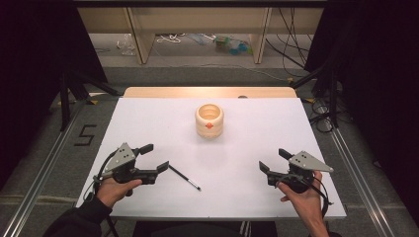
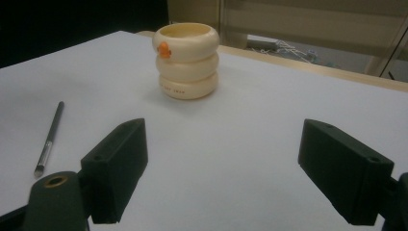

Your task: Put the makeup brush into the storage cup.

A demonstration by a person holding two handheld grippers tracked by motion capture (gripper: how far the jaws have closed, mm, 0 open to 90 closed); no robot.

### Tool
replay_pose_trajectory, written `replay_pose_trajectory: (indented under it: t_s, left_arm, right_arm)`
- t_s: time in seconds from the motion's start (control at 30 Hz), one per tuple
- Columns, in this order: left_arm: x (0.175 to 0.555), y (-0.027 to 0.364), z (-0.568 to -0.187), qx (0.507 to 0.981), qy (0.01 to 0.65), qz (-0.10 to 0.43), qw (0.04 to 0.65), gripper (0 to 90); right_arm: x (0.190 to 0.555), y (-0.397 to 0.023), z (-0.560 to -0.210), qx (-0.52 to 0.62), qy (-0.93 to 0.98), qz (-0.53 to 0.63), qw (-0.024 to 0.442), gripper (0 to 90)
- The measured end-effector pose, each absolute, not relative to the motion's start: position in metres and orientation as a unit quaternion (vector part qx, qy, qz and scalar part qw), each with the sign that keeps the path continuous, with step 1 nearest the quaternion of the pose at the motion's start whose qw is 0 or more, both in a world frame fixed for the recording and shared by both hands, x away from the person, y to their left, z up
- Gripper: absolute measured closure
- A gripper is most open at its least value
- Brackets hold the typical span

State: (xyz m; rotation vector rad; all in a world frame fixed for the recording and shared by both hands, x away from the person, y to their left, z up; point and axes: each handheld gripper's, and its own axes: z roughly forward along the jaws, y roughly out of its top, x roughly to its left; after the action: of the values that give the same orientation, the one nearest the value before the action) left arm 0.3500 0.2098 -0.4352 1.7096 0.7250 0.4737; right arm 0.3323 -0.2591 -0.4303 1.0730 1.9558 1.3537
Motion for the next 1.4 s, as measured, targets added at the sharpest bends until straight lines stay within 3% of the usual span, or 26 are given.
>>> replay_pose_trajectory:
  t_s: [0.53,0.87,1.4]
  left_arm:
    - [0.355,0.204,-0.439,0.746,0.308,0.196,0.556,16.0]
    - [0.367,0.180,-0.450,0.820,0.244,0.175,0.487,17.5]
    - [0.384,0.155,-0.452,0.883,0.181,0.124,0.415,22.2]
  right_arm:
    - [0.333,-0.256,-0.431,0.390,0.721,0.511,0.257,18.4]
    - [0.333,-0.256,-0.430,0.390,0.728,0.505,0.252,19.4]
    - [0.334,-0.256,-0.431,0.387,0.742,0.491,0.241,20.4]
